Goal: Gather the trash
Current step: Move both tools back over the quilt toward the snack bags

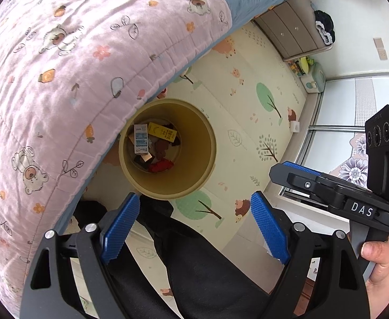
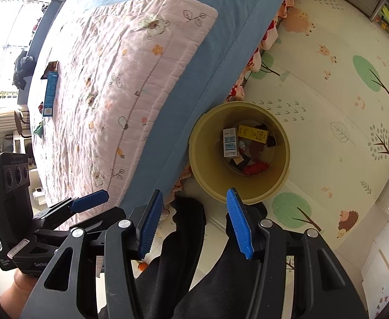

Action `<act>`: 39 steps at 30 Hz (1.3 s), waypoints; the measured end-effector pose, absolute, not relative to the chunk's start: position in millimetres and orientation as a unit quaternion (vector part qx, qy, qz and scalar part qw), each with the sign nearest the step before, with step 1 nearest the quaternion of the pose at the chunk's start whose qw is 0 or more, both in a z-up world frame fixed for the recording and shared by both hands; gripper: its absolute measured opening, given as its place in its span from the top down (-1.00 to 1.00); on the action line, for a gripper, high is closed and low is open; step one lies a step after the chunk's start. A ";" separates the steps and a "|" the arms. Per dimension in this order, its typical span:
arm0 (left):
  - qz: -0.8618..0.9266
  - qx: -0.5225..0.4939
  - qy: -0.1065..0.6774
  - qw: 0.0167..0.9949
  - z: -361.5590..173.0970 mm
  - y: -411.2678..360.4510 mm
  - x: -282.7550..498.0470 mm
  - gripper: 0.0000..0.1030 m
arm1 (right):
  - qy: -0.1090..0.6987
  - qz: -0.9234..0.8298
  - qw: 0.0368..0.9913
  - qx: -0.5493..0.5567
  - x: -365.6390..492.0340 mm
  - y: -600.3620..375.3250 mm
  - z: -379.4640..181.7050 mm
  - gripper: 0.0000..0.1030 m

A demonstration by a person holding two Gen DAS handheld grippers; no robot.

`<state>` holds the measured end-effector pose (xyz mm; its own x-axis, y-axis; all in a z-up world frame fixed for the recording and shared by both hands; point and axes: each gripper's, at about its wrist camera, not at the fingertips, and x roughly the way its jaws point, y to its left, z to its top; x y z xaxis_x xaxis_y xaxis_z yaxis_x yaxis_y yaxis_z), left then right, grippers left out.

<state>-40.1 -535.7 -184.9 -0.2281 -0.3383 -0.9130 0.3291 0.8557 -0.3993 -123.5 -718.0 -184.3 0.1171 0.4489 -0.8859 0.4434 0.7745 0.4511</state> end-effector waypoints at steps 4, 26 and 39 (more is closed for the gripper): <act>-0.261 -0.016 0.724 0.639 -169.9 -519.3 -37.4 -0.65 | 0.658 0.014 0.675 0.333 -113.7 -705.4 -174.1 0.04; -0.153 -0.120 0.673 0.713 -116.3 -306.7 12.5 -0.65 | 0.654 0.133 0.705 0.241 4.1 -510.5 -122.6 0.01; -0.090 -0.153 0.625 0.760 -79.4 -151.5 48.7 -0.65 | 0.647 0.206 0.714 0.172 67.4 -353.4 -92.8 0.01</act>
<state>48.7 -151.5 -79.4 0.2015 -0.3284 -0.9228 -0.0554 0.9368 -0.3454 67.4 -353.4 -92.8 0.0775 0.5162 -0.8530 -0.0712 0.8562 0.5117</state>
